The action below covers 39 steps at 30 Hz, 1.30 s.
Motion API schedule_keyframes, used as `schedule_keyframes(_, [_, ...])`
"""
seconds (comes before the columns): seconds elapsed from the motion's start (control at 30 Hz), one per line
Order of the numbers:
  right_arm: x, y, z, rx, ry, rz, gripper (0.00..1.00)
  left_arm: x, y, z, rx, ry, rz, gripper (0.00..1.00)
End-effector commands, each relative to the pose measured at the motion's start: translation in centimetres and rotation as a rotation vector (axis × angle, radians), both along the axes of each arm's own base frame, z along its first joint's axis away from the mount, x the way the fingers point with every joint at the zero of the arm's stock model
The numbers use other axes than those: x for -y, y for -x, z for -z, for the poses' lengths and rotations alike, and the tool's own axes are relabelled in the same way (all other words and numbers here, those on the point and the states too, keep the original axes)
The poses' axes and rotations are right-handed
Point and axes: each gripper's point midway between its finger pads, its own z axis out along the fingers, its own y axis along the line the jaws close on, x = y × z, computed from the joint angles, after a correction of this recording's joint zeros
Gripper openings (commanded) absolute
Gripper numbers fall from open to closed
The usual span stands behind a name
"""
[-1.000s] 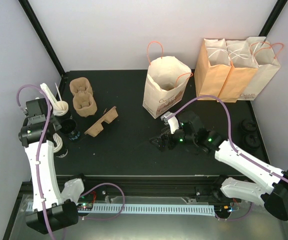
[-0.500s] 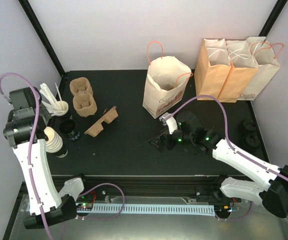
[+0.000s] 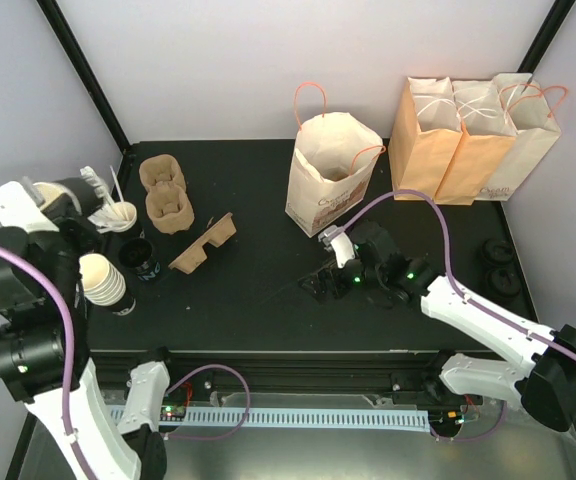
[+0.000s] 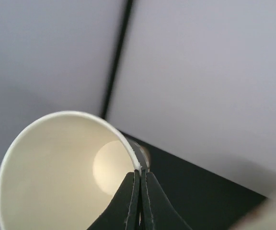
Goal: Pack the takeout coffee
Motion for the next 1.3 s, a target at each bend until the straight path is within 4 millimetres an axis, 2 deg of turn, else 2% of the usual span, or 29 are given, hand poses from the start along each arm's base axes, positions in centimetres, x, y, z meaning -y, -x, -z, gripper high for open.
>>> schedule_keyframes(0.0, [1.1,-1.8,-1.1,0.055,0.040,0.110,0.98,8.4,-3.0,-1.4,0.176,0.121,0.525,0.02])
schedule_keyframes(0.07, [2.2,-2.7,-1.9,0.088,0.067,0.190,0.98,11.0,-3.6,0.3,0.172,0.204,0.701,0.02])
schedule_keyframes(0.17, [4.7,-4.1,-3.3,0.164,0.094,0.336,0.98,13.2,-4.3,4.1,0.139,0.296,0.869,0.02])
schedule_keyframes(0.3, [7.7,-5.1,-5.2,0.256,0.093,0.491,0.98,14.0,-5.0,10.2,0.043,0.326,0.895,0.02])
schedule_keyframes(0.33, [8.3,-5.2,-5.5,0.274,0.088,0.517,0.98,14.7,-5.2,12.3,0.003,0.344,0.914,0.02])
schedule_keyframes(0.43, [9.8,-5.4,-6.2,0.309,0.082,0.594,0.98,17.2,-5.6,16.1,-0.088,0.361,0.972,0.02])
schedule_keyframes(0.6, [11.9,-5.9,-6.5,0.340,0.113,0.700,0.99,22.3,-6.3,20.9,-0.258,0.303,1.074,0.02])
schedule_keyframes(0.73, [12.9,-6.1,-6.3,0.338,0.154,0.750,0.99,25.6,-6.8,24.4,-0.474,0.069,1.088,0.01])
schedule_keyframes(0.9, [13.9,-6.1,-5.2,0.308,0.207,0.794,0.99,29.4,-7.5,26.8,-0.659,-0.320,1.060,0.02])
schedule_keyframes(1.0, [14.7,-6.3,-4.5,0.272,0.251,0.834,0.99,31.8,-8.1,27.4,-0.706,-0.467,1.038,0.02])
schedule_keyframes(1.17, [16.0,-6.6,-3.8,0.227,0.263,0.889,0.99,35.6,-8.3,27.6,-0.662,-0.542,1.072,0.02])
schedule_keyframes(1.27, [16.2,-6.5,-3.8,0.222,0.250,0.894,0.99,37.4,-8.5,28.5,-0.650,-0.567,1.087,0.02])
